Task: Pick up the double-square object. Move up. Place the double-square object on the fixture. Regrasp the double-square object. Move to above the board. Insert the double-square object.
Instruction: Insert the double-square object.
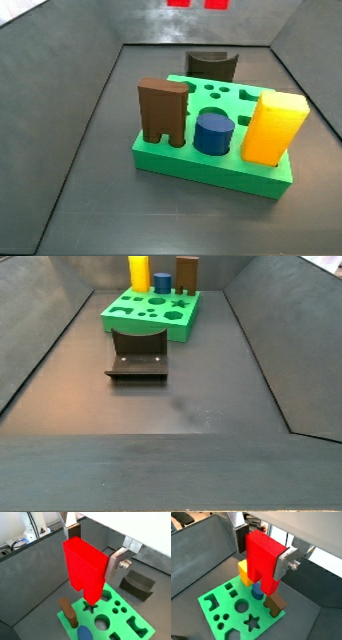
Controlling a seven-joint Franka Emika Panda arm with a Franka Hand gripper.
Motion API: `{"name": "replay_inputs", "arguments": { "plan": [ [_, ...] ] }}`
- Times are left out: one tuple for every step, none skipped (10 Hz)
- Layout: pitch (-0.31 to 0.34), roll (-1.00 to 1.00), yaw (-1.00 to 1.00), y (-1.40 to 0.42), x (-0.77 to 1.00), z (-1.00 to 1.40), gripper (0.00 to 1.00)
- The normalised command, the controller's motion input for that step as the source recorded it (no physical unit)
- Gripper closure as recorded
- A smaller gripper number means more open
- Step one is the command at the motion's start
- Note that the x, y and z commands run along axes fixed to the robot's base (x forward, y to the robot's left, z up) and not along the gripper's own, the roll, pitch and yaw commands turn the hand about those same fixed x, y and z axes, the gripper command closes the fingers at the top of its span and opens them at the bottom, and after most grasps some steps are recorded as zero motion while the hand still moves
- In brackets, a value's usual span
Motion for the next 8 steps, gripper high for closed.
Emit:
{"name": "replay_inputs", "arguments": {
  "plan": [
    [0.037, 0.14, -0.26, 0.01, 0.82, -0.06, 1.00],
    [0.017, 0.13, -0.34, 0.07, 0.76, -0.04, 1.00],
    [0.000, 0.09, -0.35, 0.08, 0.79, 0.00, 1.00],
    [0.000, 0.04, -0.32, 0.08, 0.85, 0.00, 1.00],
    [0.000, 0.00, -0.17, 0.00, 0.47, -0.04, 1.00],
    [0.000, 0.00, 0.00, 0.00, 0.00, -0.03, 1.00],
    [-0.104, 0.00, 0.03, 0.00, 0.24, -0.33, 1.00],
    [-0.106, 0.05, 0.35, -0.02, 0.17, -0.43, 1.00]
  ]
}}
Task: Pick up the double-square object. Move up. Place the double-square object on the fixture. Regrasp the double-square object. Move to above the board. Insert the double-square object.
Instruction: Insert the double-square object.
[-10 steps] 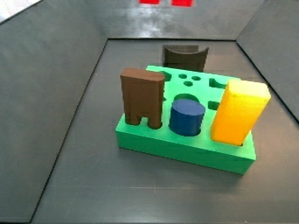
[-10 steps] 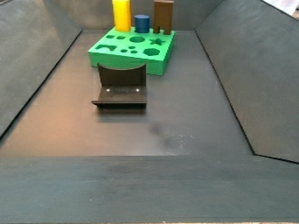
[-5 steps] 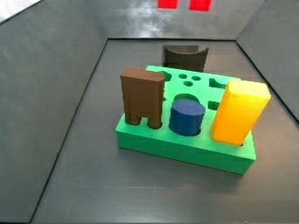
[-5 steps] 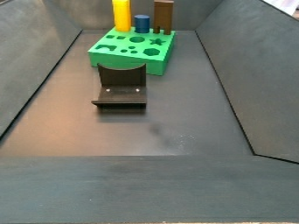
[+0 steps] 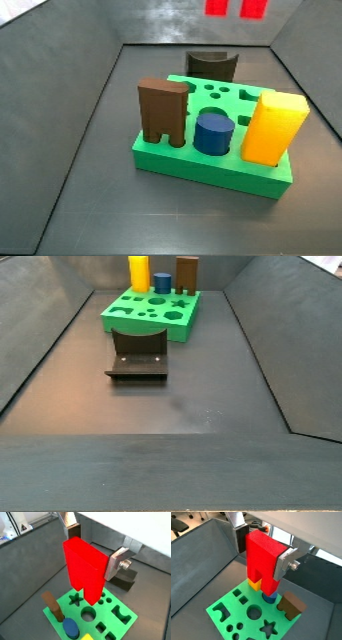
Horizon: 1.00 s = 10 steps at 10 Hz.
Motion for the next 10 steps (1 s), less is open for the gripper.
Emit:
{"name": "replay_inputs", "arguments": {
  "plan": [
    [-0.100, 0.06, 0.43, -0.04, 0.27, -0.41, 1.00],
    [-0.087, 0.05, 0.41, -0.08, 0.37, -0.42, 1.00],
    [-0.033, 0.06, 0.36, -0.09, 0.55, -0.43, 1.00],
    [0.000, 0.09, 0.31, -0.08, 0.68, -0.41, 1.00],
    [0.004, 0.11, 0.27, -0.05, 0.77, -0.32, 1.00],
    [0.056, 0.12, 0.23, 0.00, 0.85, -0.26, 1.00],
    [0.067, 0.11, 0.19, 0.00, 0.85, -0.25, 1.00],
    [0.049, 0.10, 0.16, 0.00, 0.81, -0.27, 1.00],
    [0.037, 0.11, 0.16, 0.00, 0.80, -0.30, 1.00],
    [0.027, 0.11, 0.14, 0.00, 0.83, -0.32, 1.00]
  ]
}}
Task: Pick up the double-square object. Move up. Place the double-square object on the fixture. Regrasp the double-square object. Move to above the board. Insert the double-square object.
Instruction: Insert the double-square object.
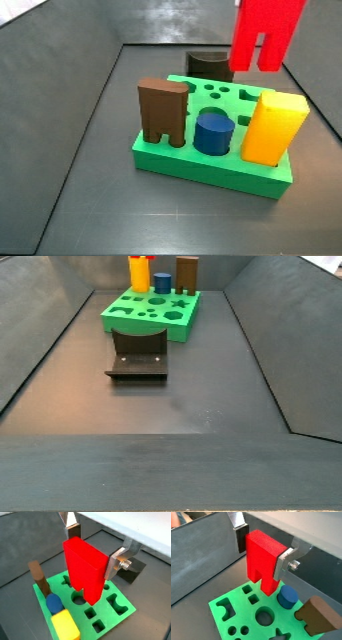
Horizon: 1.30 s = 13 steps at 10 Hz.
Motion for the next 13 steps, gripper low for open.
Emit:
{"name": "replay_inputs", "arguments": {
  "plan": [
    [0.011, 0.11, 0.10, 0.00, 0.89, -0.36, 1.00],
    [0.006, 0.11, 0.08, 0.00, 0.89, -0.39, 1.00],
    [0.000, 0.08, 0.04, 0.00, 0.86, -0.49, 1.00],
    [0.000, 0.08, 0.01, -0.02, 0.82, -0.51, 1.00],
    [-0.003, 0.09, 0.00, -0.03, 0.78, -0.53, 1.00],
    [-0.019, 0.10, 0.00, -0.03, 0.75, -0.51, 1.00],
    [0.000, 0.11, -0.08, -0.03, 0.64, -0.42, 1.00],
    [0.000, 0.11, -0.13, -0.08, 0.55, -0.39, 1.00],
    [0.000, 0.11, -0.12, -0.08, 0.50, -0.39, 1.00],
    [0.000, 0.00, -0.07, 0.00, 0.25, -0.11, 1.00],
    [0.000, 0.01, 0.00, 0.00, 0.00, 0.00, 1.00],
    [0.000, 0.05, 0.00, 0.00, 0.00, -0.23, 1.00],
    [-0.029, 0.06, 0.00, 0.00, 0.00, -0.40, 1.00]
  ]
}}
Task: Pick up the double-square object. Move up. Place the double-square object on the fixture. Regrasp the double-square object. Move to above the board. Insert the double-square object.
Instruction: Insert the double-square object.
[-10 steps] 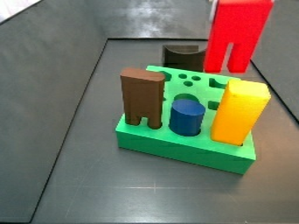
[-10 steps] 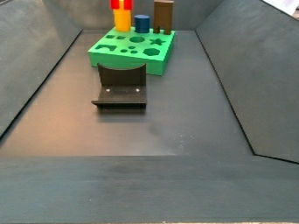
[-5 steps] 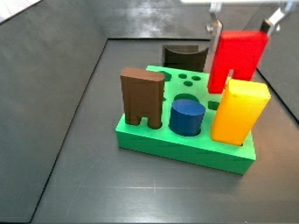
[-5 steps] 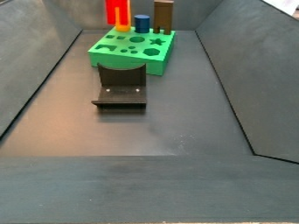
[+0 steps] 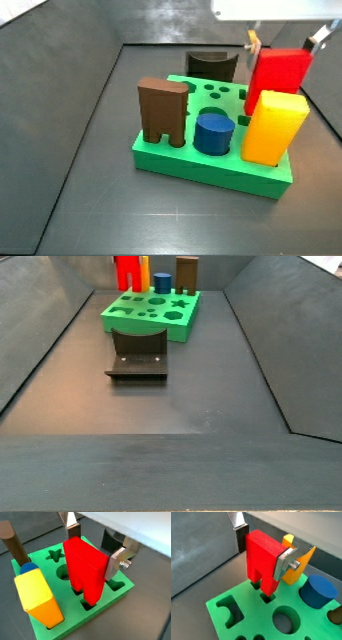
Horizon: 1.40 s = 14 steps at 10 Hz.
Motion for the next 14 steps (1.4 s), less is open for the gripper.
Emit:
{"name": "replay_inputs", "arguments": {
  "plan": [
    [-0.037, 0.08, 0.00, -0.01, 0.00, -0.46, 1.00],
    [-0.034, 0.05, 0.00, 0.00, 0.00, -0.43, 1.00],
    [-0.027, 0.05, 0.00, 0.00, 0.00, -0.42, 1.00],
    [-0.027, 0.06, -0.04, 0.00, 0.00, -0.42, 1.00],
    [-0.016, 0.09, -0.03, 0.00, 0.08, -0.46, 1.00],
    [0.000, 0.09, -0.15, 0.00, 0.49, -0.41, 1.00],
    [0.000, 0.09, -0.23, 0.00, 0.55, -0.39, 1.00],
    [0.001, 0.11, -0.28, 0.01, 0.48, -0.37, 1.00],
    [0.037, 0.16, -0.35, 0.01, 0.43, -0.43, 1.00],
    [0.040, 0.17, -0.37, 0.08, 0.24, -0.39, 1.00],
    [0.059, 0.19, -0.29, 0.15, 0.00, -0.33, 1.00],
    [0.019, 0.13, -0.21, 0.12, -0.16, -0.33, 1.00],
    [0.000, 0.01, -0.15, 0.05, -0.16, -0.23, 1.00],
    [0.000, 0.00, -0.09, 0.04, -0.17, -0.15, 1.00]
  ]
}}
